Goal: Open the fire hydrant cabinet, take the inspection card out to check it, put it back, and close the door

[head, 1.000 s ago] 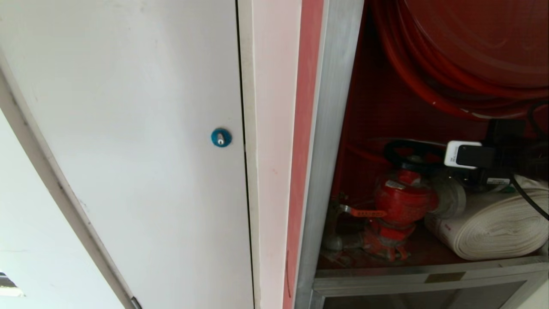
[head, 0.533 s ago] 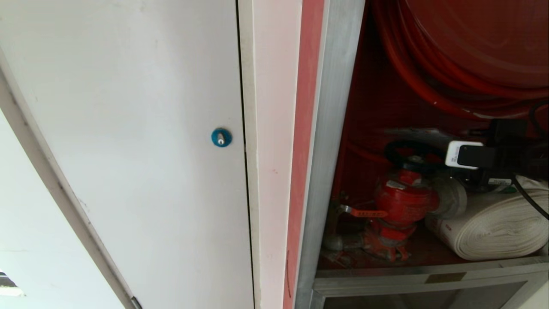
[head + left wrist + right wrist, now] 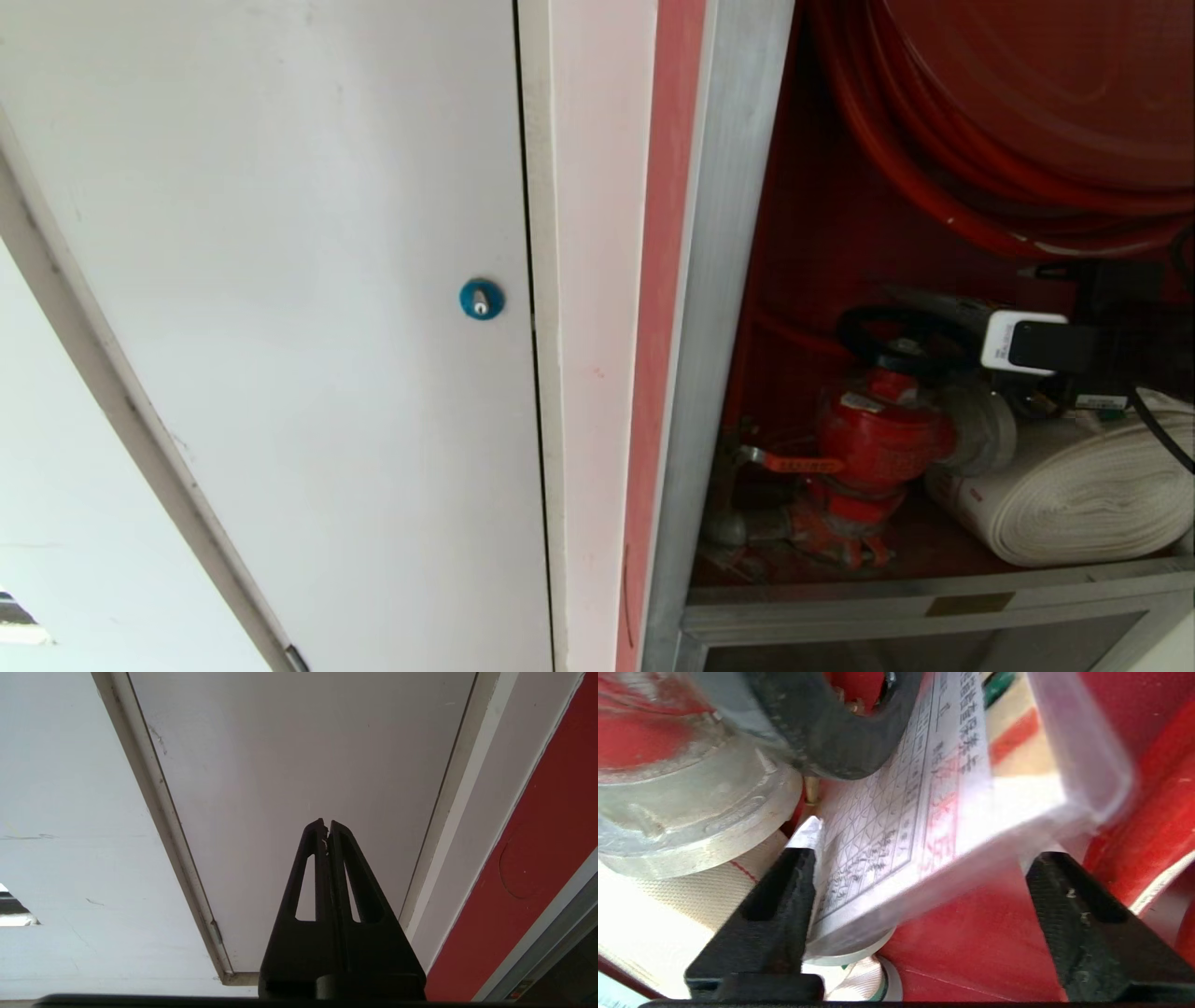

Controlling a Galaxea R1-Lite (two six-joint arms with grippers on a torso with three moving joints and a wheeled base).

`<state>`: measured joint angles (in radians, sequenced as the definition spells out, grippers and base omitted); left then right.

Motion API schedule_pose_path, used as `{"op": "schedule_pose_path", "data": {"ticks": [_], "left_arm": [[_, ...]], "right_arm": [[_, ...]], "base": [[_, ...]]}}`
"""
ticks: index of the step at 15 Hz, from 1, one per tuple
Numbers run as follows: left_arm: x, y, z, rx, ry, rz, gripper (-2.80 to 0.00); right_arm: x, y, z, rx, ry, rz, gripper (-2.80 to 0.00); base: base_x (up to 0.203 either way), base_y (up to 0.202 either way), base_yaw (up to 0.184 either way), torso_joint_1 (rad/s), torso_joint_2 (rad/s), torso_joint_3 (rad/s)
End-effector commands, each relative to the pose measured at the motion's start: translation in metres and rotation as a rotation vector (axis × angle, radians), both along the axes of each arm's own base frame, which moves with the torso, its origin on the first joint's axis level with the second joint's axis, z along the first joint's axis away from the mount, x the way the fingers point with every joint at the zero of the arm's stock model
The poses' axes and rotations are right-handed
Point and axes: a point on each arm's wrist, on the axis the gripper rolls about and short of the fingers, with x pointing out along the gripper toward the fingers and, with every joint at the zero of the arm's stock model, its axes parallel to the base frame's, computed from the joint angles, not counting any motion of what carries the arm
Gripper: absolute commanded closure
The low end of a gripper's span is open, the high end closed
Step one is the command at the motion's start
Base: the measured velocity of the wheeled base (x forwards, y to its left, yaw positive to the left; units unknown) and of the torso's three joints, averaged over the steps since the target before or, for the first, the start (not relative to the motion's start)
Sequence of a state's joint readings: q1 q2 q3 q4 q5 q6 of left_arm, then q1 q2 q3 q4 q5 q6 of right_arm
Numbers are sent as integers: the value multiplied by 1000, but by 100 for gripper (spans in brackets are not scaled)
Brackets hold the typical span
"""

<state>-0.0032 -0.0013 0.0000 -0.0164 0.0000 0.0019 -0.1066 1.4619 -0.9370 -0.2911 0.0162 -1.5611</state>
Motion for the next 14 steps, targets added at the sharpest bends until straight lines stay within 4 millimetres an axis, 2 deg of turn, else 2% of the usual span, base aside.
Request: {"op": "schedule_pose_path", "data": {"ticks": [1, 2, 8, 14], "left_arm": [[1, 0, -3, 0, 12, 0, 0], [1, 0, -3, 0, 12, 0, 0], [1, 0, -3, 0, 12, 0, 0], [1, 0, -3, 0, 12, 0, 0]], "right_arm": [[-2, 1, 0, -8, -2, 4, -280], [-2, 0, -2, -8, 6, 5, 0], [-3, 1, -5, -7, 15, 7, 0], [-17, 6, 7, -16, -37, 23, 0]], "base": [[0, 0, 0, 0, 0, 0], [0, 0, 0, 0, 0, 0], [0, 0, 0, 0, 0, 0], [0, 0, 0, 0, 0, 0]]}}
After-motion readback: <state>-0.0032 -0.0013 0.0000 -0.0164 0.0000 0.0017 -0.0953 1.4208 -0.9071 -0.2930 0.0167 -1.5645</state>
